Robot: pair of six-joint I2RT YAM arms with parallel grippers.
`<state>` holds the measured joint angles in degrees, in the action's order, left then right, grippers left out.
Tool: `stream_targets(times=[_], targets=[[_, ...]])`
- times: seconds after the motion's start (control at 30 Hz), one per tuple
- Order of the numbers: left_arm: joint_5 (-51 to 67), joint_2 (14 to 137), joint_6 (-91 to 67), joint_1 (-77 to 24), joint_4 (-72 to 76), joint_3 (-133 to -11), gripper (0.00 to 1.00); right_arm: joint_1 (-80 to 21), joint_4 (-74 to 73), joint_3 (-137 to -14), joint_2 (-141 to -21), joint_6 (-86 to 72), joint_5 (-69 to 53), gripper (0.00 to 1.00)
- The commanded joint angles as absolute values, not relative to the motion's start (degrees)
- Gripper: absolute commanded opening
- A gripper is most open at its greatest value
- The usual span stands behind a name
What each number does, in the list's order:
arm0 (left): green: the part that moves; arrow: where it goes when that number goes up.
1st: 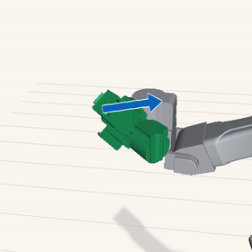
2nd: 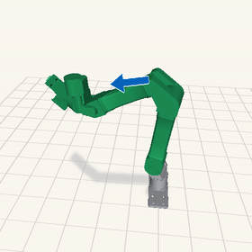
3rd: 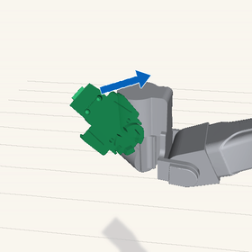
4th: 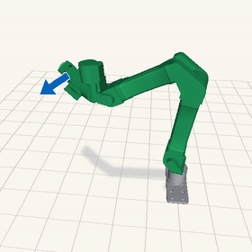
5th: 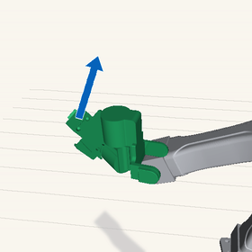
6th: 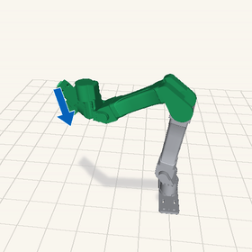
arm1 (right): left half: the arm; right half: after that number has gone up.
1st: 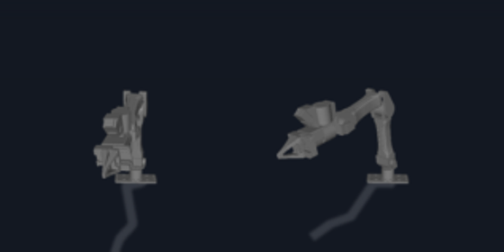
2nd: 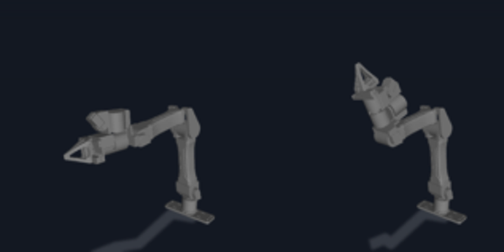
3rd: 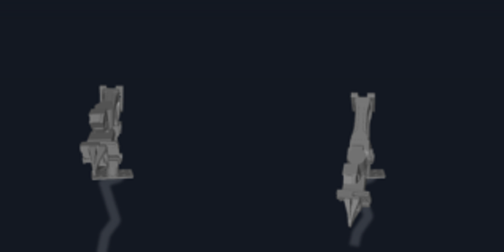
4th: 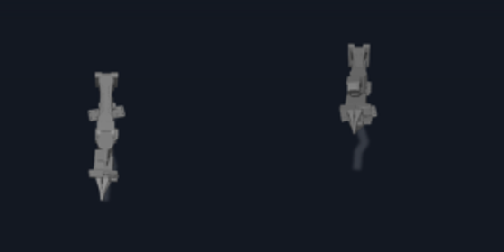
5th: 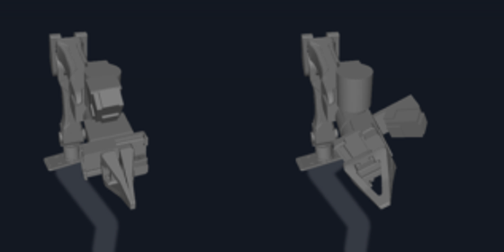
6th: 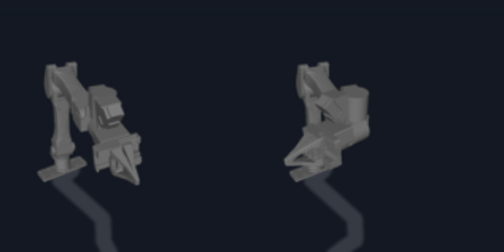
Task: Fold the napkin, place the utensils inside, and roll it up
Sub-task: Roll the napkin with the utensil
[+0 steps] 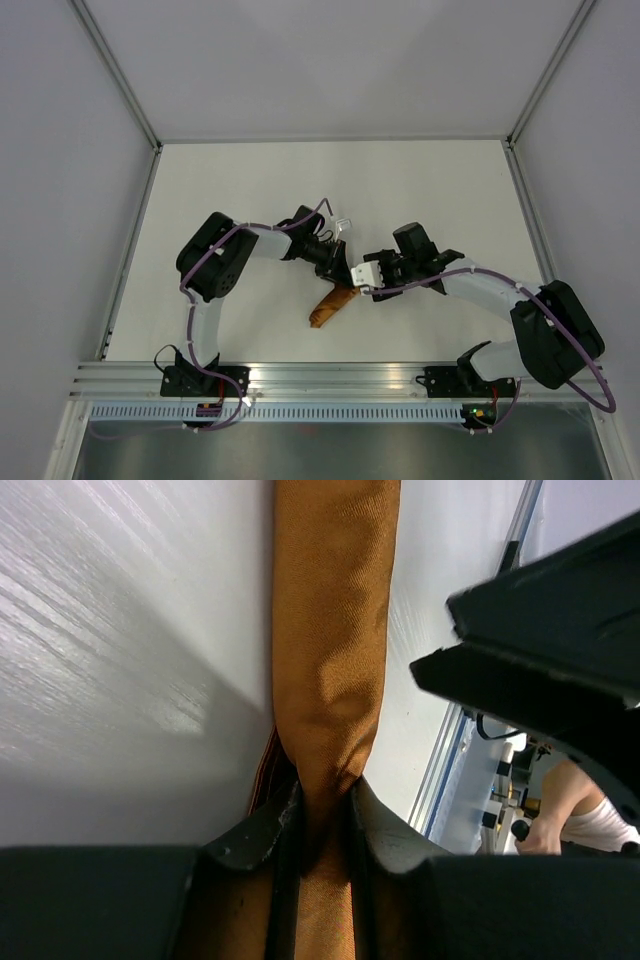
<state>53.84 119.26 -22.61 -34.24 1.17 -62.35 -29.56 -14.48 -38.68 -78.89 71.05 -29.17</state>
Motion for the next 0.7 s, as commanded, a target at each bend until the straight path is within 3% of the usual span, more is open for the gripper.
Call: stream_targets(times=[0.0, 0.4, 0.67], targets=[[45.1, 124.1, -17.9, -34.6, -11.1, -60.1, 0.04, -32.5, -9.3, -36.4, -77.3, 73.7, -29.7, 0.69], [46.5, 125.3, -15.1, -34.5, -13.9, -62.6, 0.05, -38.8, 6.0, -30.2, -80.9, 73.9, -22.1, 0.68], [47.4, 125.4, -13.4, -34.5, -15.5, -63.9, 0.08, -39.8, 4.1, -31.3, -84.1, 75.5, -21.0, 0.60]])
